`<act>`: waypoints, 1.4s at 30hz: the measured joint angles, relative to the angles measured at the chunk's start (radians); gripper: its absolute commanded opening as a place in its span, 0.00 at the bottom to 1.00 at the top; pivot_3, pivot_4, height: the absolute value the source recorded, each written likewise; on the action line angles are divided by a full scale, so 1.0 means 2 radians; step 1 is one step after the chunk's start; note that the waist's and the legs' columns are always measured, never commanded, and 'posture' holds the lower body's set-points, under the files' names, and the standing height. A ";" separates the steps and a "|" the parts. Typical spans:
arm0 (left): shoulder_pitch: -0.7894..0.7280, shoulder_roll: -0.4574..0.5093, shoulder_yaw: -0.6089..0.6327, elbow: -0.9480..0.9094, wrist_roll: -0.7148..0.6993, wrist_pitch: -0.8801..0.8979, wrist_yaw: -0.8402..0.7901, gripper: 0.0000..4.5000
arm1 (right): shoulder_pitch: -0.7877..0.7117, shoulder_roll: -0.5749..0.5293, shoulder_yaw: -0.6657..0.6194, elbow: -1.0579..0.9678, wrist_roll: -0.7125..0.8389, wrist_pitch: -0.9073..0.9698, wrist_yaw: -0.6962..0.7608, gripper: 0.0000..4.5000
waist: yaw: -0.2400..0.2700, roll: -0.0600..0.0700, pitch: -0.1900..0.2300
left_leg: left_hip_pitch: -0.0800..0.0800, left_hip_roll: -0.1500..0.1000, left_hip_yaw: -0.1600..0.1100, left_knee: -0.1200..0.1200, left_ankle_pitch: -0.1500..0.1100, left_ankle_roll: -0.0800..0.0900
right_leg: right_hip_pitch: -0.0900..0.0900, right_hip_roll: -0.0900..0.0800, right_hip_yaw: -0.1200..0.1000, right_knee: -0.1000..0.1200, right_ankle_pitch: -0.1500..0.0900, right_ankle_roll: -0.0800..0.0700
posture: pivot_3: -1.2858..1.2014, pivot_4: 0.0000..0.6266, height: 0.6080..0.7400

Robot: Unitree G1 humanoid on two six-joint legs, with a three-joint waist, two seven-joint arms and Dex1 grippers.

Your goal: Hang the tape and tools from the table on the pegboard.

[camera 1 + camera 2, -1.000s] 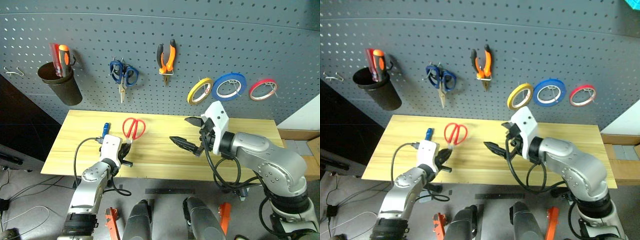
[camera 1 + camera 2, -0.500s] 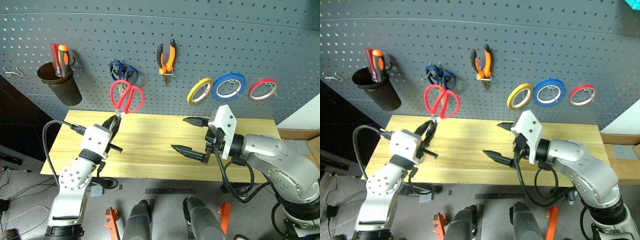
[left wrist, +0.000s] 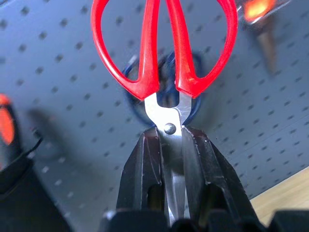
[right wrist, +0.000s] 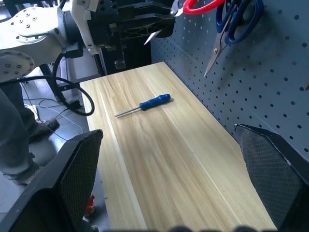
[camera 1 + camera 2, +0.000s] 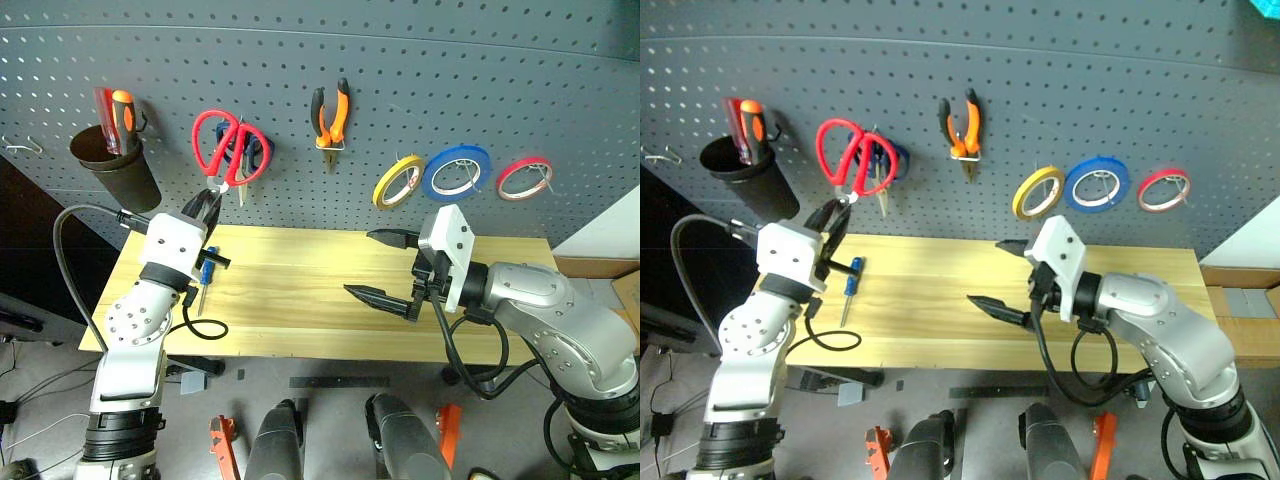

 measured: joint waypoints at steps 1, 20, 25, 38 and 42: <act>0.000 0.000 0.000 0.004 0.000 0.000 -0.001 0.05 | -0.003 0.002 0.000 0.002 -0.001 0.000 0.000 1.00 | 0.000 0.000 0.000 | 0.000 0.000 0.000 0.000 0.000 0.000 | 0.000 0.000 0.000 0.000 0.000 0.000 | 0.47 0.41 1.00; -0.031 0.012 -0.016 0.071 -0.002 -0.004 -0.045 0.05 | -0.040 0.044 -0.013 0.017 -0.008 -0.027 -0.025 1.00 | -0.001 0.000 0.000 | 0.000 0.000 0.000 0.000 0.000 0.000 | 0.000 0.000 0.000 0.000 0.000 0.000 | 0.46 0.40 1.00; -0.035 0.012 -0.021 0.074 0.001 -0.011 -0.044 0.05 | -0.041 0.057 -0.013 0.017 -0.009 -0.035 -0.033 1.00 | -0.001 0.000 0.000 | 0.000 0.000 0.000 0.000 0.000 0.000 | 0.000 0.000 0.000 0.000 0.000 0.000 | 0.46 0.40 1.00; 0.013 0.002 -0.036 0.082 -0.011 0.100 -0.054 0.95 | -0.046 0.058 0.003 0.026 -0.025 -0.013 -0.056 1.00 | -0.001 0.000 0.000 | 0.000 0.000 0.000 0.000 0.000 0.000 | 0.000 0.000 0.000 0.001 0.000 0.000 | 0.46 0.43 1.00; 0.013 0.000 -0.026 0.107 -0.026 0.188 -0.045 0.95 | -0.041 0.076 0.035 0.043 -0.039 0.046 -0.095 1.00 | -0.001 0.000 0.000 | 0.000 0.000 0.000 0.000 0.000 0.000 | 0.000 0.000 0.000 0.001 0.000 0.000 | 0.46 0.44 1.00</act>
